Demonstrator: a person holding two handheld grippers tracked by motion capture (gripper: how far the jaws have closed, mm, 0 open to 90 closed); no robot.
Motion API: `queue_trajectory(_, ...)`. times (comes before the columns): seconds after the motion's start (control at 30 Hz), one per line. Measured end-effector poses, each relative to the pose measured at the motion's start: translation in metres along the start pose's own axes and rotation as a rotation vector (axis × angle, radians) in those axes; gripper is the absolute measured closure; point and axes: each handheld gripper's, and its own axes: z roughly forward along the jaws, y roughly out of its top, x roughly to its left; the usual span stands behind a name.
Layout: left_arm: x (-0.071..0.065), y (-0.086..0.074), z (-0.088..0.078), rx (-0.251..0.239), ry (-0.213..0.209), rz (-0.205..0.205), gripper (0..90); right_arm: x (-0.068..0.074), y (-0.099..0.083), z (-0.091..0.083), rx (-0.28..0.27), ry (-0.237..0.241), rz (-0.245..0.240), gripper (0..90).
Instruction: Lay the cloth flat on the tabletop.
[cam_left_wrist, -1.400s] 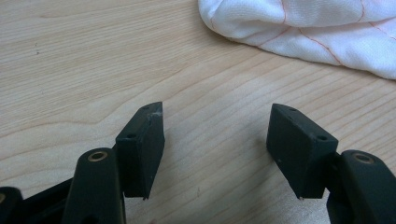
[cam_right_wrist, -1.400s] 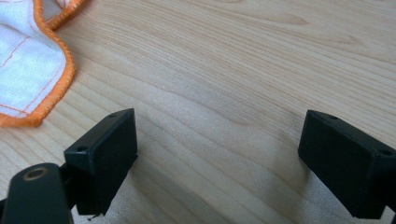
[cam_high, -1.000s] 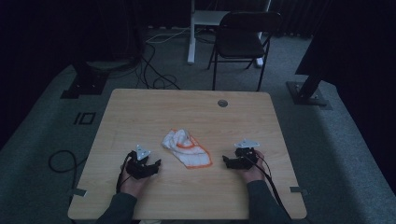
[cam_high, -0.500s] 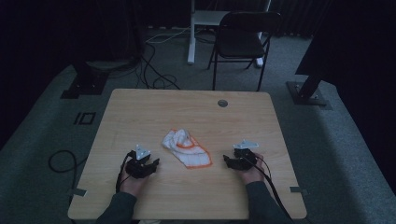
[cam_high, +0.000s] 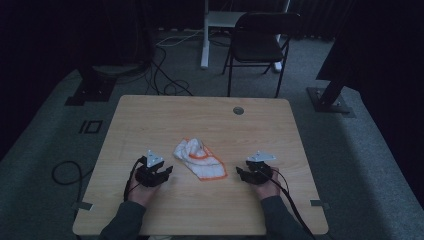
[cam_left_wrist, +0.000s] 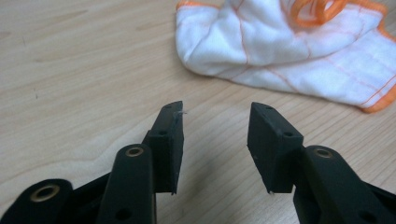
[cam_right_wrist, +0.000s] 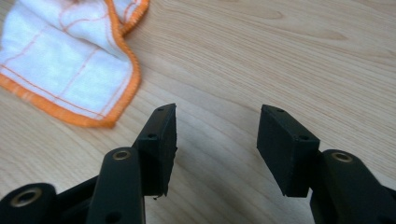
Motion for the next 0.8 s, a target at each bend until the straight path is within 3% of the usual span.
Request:
queue_trajectory(0.27, -0.005, 0.013, -0.002, -0.019, -0.023, 0.04, 58.9, 0.005, 0.001, -0.002, -0.019, 0.032, 0.008, 54.8)
queue_trajectory(0.8, -0.024, 0.04, 0.005, -0.038, -0.054, 0.144, 69.4, 0.028, 0.007, 0.004, -0.023, 0.084, -0.049, 66.9)
